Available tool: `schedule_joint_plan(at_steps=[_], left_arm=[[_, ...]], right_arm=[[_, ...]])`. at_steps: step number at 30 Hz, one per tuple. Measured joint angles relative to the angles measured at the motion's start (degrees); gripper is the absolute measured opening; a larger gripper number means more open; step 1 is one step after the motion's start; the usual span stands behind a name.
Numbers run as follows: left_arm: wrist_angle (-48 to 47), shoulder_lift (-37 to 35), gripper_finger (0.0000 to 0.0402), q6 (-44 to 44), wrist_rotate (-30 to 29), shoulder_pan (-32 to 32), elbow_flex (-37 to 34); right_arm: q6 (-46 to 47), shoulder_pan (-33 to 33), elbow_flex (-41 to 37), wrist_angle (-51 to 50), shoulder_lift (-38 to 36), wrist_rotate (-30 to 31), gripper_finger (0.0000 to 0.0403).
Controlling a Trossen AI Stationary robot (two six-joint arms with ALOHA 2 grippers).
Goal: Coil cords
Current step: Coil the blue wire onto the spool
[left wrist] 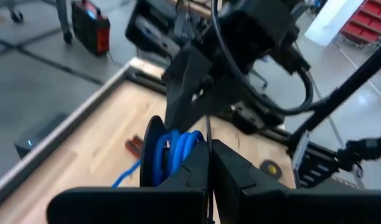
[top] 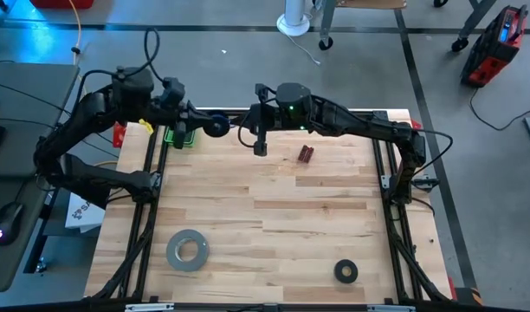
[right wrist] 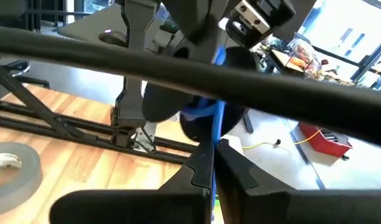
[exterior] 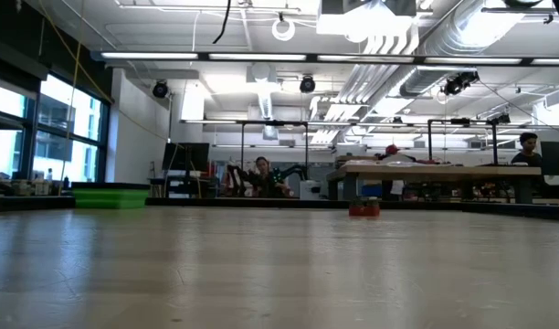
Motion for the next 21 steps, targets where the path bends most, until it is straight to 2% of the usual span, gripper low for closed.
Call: schedule_joint_plan(at_steps=[10, 17, 21], left_arm=[[3.40, -0.84, 0.0000, 4.74, -0.71, 0.00, -0.04], [5.50, -1.08, 0.0000, 10.81, -0.48, 0.04, 0.02], [6.24, -1.09, 0.0000, 13.39, 2.82, 0.04, 0.02]], right_arm=[[4.21, -0.15, 0.11, 0.28, -0.08, 1.21, 0.0009], [6.63, -0.17, 0.04, -1.04, 0.07, 1.23, 0.0056], [6.62, -0.17, 0.04, -1.50, 0.04, 1.29, 0.0081]])
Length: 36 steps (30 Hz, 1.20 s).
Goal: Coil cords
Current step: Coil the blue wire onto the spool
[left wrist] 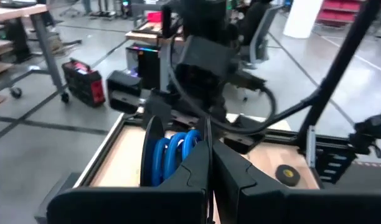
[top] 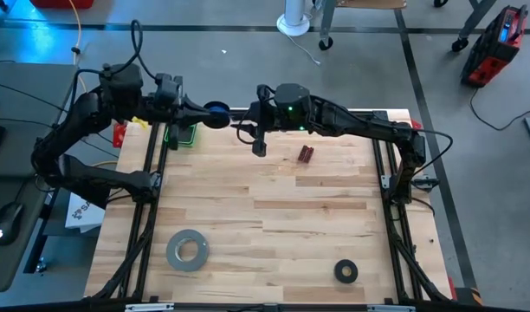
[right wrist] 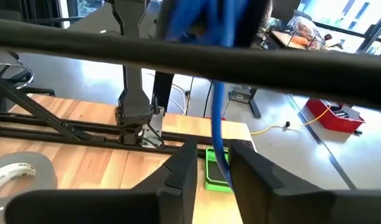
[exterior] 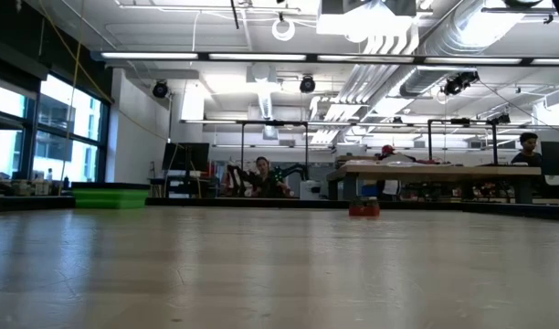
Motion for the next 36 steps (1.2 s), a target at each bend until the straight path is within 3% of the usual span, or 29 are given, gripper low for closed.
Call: schedule_joint_plan(at_steps=[18, 28, 36], left_arm=[[-0.56, -3.44, 0.0000, -2.80, 0.15, 0.00, 0.00], [-0.98, -3.46, 0.0000, -2.97, 0.06, 0.00, 0.00], [-2.83, -3.46, 0.0001, -2.95, 0.06, 0.00, 0.00]], right_arm=[[-2.62, 0.00, -0.04, -3.42, 0.02, 0.60, 0.0098], [-3.52, 0.00, -0.04, -3.47, 0.02, 1.87, 0.0047], [-4.98, 0.00, -0.04, -4.82, 0.02, 1.89, 0.0044]])
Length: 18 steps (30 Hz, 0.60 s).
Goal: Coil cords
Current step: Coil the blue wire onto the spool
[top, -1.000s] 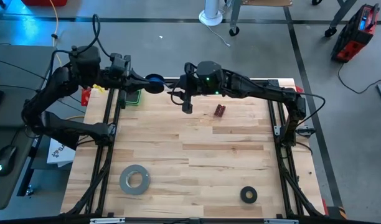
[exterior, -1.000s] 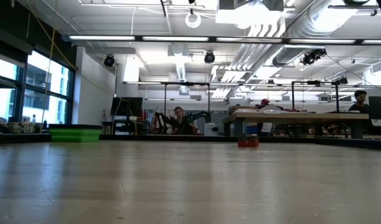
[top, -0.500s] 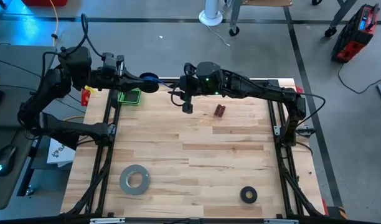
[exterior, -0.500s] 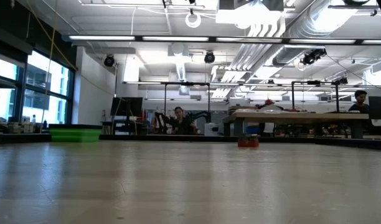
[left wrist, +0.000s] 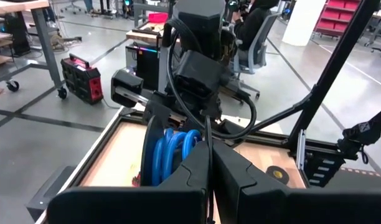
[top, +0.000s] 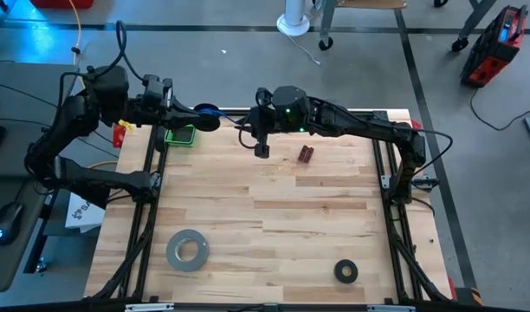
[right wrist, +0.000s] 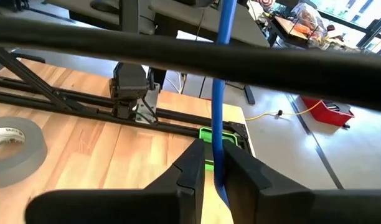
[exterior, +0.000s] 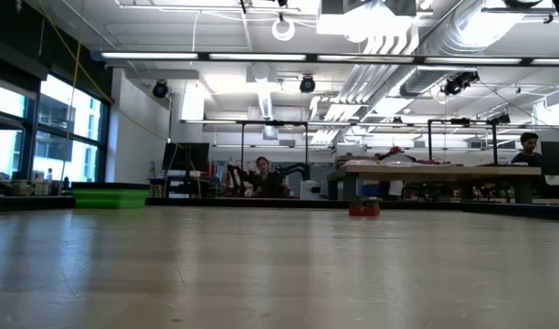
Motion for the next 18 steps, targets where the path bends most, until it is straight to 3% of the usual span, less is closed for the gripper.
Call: schedule_joint_plan(at_steps=[10, 14, 18], left_arm=[[0.79, -0.17, 0.0001, -0.14, -2.38, -0.02, 0.00], [4.51, 0.75, 0.0001, -4.41, -4.41, -0.02, 0.00], [9.85, 2.52, 0.0001, -9.96, -2.69, 0.00, 0.00]], right_arm=[[2.53, 0.04, 0.00, -0.23, 0.00, 0.74, 0.0006], [4.83, 0.97, 0.00, 2.11, 0.00, -0.32, 0.0004], [7.61, 2.43, 0.00, 5.70, 0.00, -1.94, 0.0003]])
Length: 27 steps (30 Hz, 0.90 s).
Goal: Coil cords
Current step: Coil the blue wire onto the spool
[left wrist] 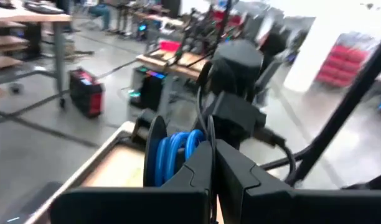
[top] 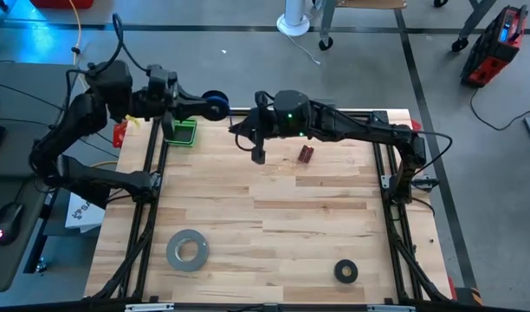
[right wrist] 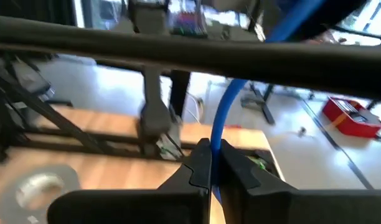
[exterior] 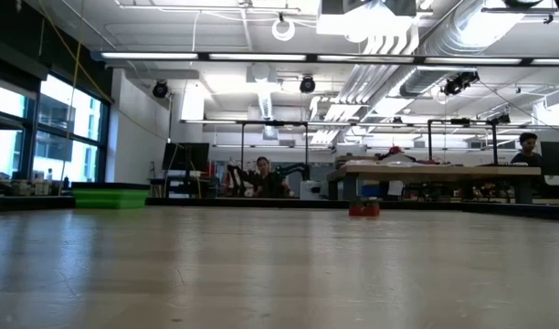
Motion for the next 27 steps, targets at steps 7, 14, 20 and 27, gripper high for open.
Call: schedule_joint_plan(at_steps=[7, 14, 20, 27], left_arm=[[6.92, 2.29, 0.0001, -11.20, 3.80, -0.02, -0.02], [10.97, 3.27, 0.0001, -27.66, 7.98, 0.00, -0.02], [12.82, 3.78, 0.0001, -39.68, 10.25, -0.02, -0.02], [13.96, 3.88, 0.0001, -50.36, 10.32, -0.04, -0.02]], right_arm=[[0.90, 2.87, 0.00, 6.54, 1.03, -0.38, 0.0002], [3.32, 3.48, 0.00, 15.81, 2.45, -1.13, 0.0001], [4.58, 4.10, 0.00, 21.74, 3.38, -2.30, 0.0001], [4.77, 4.96, -0.02, 31.46, 4.49, -2.65, 0.0001]])
